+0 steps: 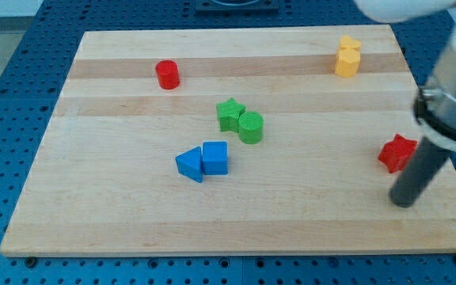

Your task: Move the red star towards the hexagon

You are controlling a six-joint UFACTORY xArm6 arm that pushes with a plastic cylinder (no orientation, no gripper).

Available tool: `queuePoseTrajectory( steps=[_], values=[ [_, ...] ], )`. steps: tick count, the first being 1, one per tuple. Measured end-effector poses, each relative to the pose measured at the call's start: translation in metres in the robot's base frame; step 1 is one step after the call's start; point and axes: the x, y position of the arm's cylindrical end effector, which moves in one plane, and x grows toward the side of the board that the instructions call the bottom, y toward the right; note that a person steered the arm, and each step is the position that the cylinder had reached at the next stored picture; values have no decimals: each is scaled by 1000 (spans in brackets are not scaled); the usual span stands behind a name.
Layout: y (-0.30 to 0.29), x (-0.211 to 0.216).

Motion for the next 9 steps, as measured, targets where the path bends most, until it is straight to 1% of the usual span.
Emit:
queuePoseTrajectory(
  steps=[1, 2, 4, 5, 6, 7, 8, 9],
  values=[
    [20, -17],
    [13, -51],
    [-42, -127],
    [-67, -156],
    [-86, -174],
    [-91, -176],
    [-76, -158],
    [-44, -157]
  ],
)
